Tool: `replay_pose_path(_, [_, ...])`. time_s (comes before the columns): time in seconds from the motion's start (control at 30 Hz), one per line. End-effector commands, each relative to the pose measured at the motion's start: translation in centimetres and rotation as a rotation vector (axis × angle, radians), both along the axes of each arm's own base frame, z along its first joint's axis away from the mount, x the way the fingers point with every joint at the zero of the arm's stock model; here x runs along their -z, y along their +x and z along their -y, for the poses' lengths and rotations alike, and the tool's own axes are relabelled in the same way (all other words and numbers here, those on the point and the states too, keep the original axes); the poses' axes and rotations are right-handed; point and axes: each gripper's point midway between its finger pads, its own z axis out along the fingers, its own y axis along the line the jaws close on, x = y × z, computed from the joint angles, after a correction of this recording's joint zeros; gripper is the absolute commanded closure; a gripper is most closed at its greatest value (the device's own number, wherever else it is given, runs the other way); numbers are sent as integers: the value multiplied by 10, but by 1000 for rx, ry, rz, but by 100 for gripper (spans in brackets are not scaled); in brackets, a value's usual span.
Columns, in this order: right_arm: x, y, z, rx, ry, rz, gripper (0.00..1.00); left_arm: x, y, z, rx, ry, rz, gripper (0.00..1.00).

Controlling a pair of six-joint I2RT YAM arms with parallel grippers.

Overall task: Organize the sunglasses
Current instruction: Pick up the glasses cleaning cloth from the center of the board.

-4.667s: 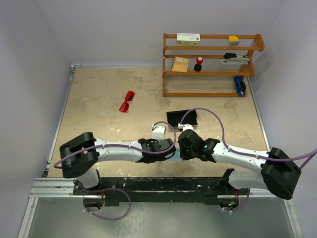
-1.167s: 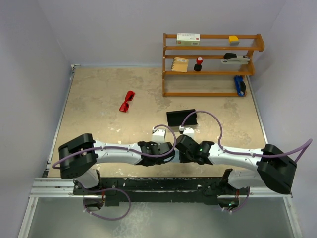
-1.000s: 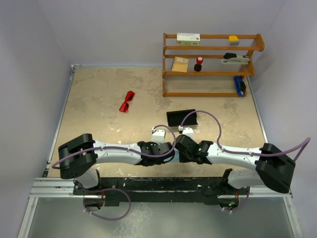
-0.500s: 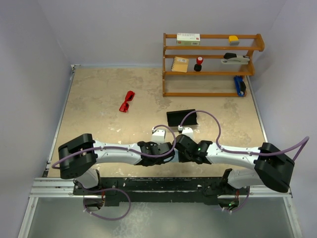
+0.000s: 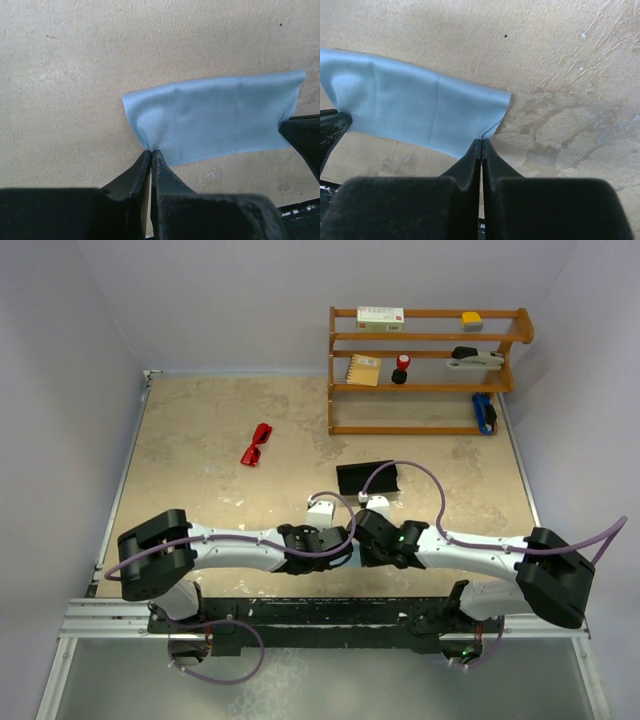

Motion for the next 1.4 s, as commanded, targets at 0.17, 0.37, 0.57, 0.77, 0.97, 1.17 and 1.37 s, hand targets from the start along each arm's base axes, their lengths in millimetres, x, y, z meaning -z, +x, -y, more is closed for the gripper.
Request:
replay_pose_path(0.17, [-28,11,-11,-12,28,60,100,-38,24,15,-2,-68,78,100])
replay_pose_path(0.37, [-41,21,-11,3,31,95,100,-47,34,17,-3,-75,88,100])
replay_pose_path(0.57, [-50,34,-10,33,57,112,100,-56,45,19,-13,-103,90,100])
replay_pose_path(0.77, [-56,51,-4,74,94,107,100,-63,59,22,-26,-135,96,100])
replay_pose_path(0.97, [-69,72,0,90,106,134,100,-72,77,25,-32,-148,108,100])
replay_pose_path(1.17, [-79,89,-4,80,97,154,100,-81,99,30,-34,-147,124,100])
replay_pose_path(1.37, [-83,108,0,97,92,162,100,-87,121,34,-31,-143,137,100])
